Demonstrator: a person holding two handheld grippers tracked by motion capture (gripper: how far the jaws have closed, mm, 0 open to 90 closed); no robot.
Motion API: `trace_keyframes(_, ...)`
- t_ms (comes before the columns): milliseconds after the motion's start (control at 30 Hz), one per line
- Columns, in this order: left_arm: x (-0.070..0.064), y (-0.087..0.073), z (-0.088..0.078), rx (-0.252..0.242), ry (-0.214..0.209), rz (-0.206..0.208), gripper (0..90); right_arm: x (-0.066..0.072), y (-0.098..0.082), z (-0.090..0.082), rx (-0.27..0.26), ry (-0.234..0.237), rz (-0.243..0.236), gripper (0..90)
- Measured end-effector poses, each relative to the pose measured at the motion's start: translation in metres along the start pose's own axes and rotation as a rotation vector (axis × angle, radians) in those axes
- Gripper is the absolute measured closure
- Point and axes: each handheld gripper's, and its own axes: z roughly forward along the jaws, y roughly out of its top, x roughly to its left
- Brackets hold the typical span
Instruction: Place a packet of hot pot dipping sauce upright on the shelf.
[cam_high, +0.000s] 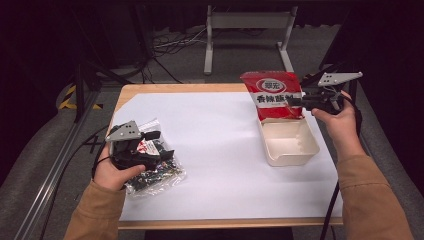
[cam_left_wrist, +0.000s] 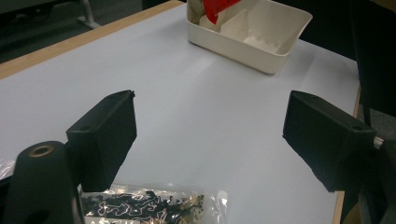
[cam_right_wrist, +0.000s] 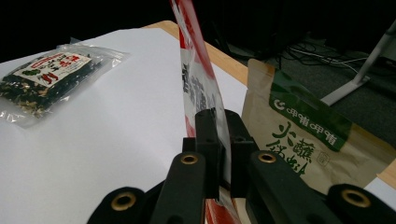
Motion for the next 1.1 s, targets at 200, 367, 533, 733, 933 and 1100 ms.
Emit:
trace_keyframes(200, 0.001, -0.001, 0.000, 0.002, -0.001, -0.001, 18.3, -0.009, -0.008, 0.004, 0.007, 0.006, 0.019, 87.5)
trace_keyframes(367, 0.001, -0.001, 0.001, 0.004, -0.002, -0.002, 18.3, -0.016, -0.016, 0.009, 0.000, 0.015, 0.026, 87.6)
trace_keyframes(533, 0.001, -0.001, 0.001, 0.008, -0.003, -0.003, 18.3, -0.022, -0.022, 0.014, 0.014, 0.006, 0.038, 87.6)
trace_keyframes(733, 0.001, -0.002, 0.002, 0.010, -0.003, -0.005, 18.3, -0.025, -0.027, 0.022, 0.021, 0.011, 0.047, 87.6)
trace_keyframes(933, 0.002, -0.002, 0.002, 0.009, -0.006, -0.010, 18.3, -0.027, -0.033, 0.033, 0.019, 0.008, 0.053, 87.5)
trace_keyframes(1100, 0.003, -0.003, 0.002, 0.011, -0.005, -0.009, 18.3, -0.031, -0.039, 0.035, 0.025, -0.026, 0.083, 87.1)
